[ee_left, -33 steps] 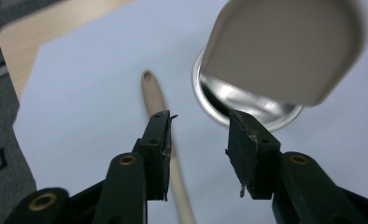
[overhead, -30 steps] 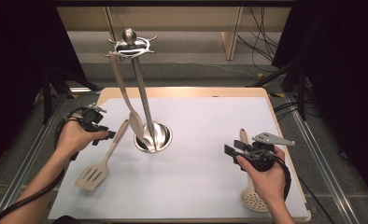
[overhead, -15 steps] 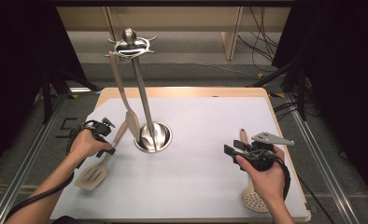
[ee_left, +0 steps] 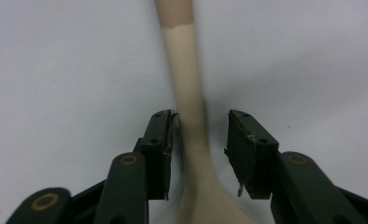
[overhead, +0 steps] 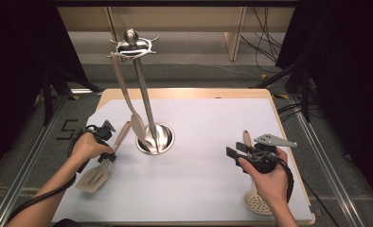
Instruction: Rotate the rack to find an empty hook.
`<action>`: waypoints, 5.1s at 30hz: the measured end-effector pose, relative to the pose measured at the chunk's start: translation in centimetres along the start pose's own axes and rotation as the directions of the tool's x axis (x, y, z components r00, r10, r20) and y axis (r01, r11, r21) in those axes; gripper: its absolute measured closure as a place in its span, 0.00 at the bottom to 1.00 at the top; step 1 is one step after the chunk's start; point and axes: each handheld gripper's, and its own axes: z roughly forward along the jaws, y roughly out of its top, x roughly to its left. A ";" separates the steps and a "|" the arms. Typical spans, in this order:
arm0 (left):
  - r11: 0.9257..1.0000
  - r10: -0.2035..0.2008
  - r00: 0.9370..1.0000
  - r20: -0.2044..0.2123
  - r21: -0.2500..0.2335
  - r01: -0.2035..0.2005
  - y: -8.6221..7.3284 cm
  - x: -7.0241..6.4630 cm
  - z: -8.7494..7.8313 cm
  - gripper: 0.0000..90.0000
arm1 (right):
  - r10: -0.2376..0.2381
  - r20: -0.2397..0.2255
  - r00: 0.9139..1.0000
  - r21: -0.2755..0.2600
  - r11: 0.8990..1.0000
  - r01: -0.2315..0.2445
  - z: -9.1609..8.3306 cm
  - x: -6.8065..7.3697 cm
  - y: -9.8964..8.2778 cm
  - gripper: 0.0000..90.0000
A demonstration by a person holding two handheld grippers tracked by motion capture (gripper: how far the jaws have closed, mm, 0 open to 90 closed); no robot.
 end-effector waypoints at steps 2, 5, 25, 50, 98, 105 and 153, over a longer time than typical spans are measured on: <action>0.999 -0.042 0.999 -0.006 0.007 0.042 0.1 -0.3 0.1 0.71 | 0.002 -0.002 1.000 0.006 1.000 -0.002 0.0 0.0 0.0 0.58; 0.999 -0.027 0.999 -0.027 0.031 0.028 0.4 -0.6 0.2 0.73 | -0.003 0.006 1.000 0.012 1.000 0.003 -0.1 0.0 0.0 0.57; 0.998 -0.048 0.998 0.046 -0.046 0.050 -0.6 1.0 -0.1 0.87 | 0.048 -0.004 0.999 0.013 0.999 -0.048 -0.5 0.0 -0.1 0.57; 0.854 -0.083 0.982 0.169 -0.495 0.158 -4.6 1.7 -2.2 0.87 | 0.039 0.011 0.999 0.005 0.999 -0.039 -0.5 0.0 -0.1 0.57; 0.416 0.046 0.994 0.099 -0.907 0.071 -11.2 -4.4 -8.3 0.87 | 0.024 0.002 1.000 0.019 1.000 -0.024 -0.1 0.8 -0.1 0.58; 0.416 0.080 0.992 0.094 -0.908 0.052 -11.4 -6.2 -8.3 0.87 | -0.012 -0.009 1.000 0.013 1.000 0.012 0.3 0.9 -0.2 0.58; 0.430 0.374 0.925 0.075 -0.897 -0.101 -4.2 -16.9 -7.9 0.87 | -0.093 -0.127 0.987 -0.069 0.994 0.085 1.9 6.6 4.8 0.59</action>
